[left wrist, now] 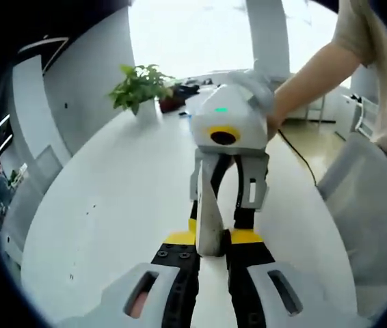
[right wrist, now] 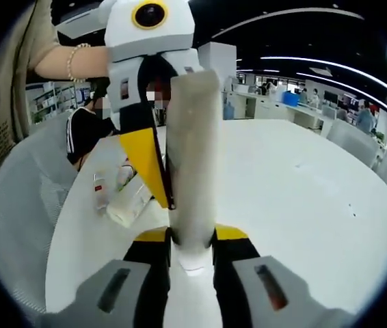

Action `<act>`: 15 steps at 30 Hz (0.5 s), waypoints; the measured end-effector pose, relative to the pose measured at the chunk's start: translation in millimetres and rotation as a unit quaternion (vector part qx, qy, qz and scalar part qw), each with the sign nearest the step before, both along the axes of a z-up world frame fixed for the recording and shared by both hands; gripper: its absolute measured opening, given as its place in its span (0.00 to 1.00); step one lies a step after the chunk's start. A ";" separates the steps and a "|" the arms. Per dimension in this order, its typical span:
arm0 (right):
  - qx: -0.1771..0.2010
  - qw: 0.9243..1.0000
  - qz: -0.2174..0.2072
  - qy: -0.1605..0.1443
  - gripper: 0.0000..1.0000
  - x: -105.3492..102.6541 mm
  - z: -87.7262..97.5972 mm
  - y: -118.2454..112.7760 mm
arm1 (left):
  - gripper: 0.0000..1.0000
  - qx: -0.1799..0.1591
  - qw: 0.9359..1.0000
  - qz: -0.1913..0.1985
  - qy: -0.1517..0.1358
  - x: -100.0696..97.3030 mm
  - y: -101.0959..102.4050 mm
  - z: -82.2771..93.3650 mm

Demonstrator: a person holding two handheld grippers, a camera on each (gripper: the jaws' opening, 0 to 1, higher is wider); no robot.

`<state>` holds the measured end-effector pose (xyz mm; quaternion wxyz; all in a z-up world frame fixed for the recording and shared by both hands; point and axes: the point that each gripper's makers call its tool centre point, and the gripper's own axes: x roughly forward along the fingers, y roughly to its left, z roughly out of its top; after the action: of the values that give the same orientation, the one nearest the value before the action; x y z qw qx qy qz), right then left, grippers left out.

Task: Arrange the skincare products in the storage area until every visible bottle or jar stands upright without overlapping.

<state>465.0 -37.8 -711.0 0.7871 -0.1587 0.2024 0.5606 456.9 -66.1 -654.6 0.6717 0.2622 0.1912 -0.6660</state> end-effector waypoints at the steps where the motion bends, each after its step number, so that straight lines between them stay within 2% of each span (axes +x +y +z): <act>1: 0.001 1.000 -0.002 0.000 0.22 0.5 0.3 0.1 | 0.10 0.000 1.000 -0.001 0.000 0.2 -0.2 0.0; 11: -0.004 1.000 -0.012 0.008 0.23 1.7 -1.3 -0.2 | 0.12 0.005 1.000 0.006 0.006 1.2 -0.2 -3.2; 13: -0.015 0.999 -0.028 0.020 0.25 2.6 -5.5 -0.9 | 0.12 0.005 1.000 0.009 0.005 1.5 -0.1 -3.8; 15: -0.029 0.999 -0.029 0.021 0.33 0.0 -9.9 -2.0 | 0.13 0.003 1.000 0.014 0.003 1.0 0.2 -3.8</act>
<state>465.0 -39.8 -720.9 0.7937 -0.1639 0.2400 0.5345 457.9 -65.9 -658.5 0.6798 0.2592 0.1987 -0.6566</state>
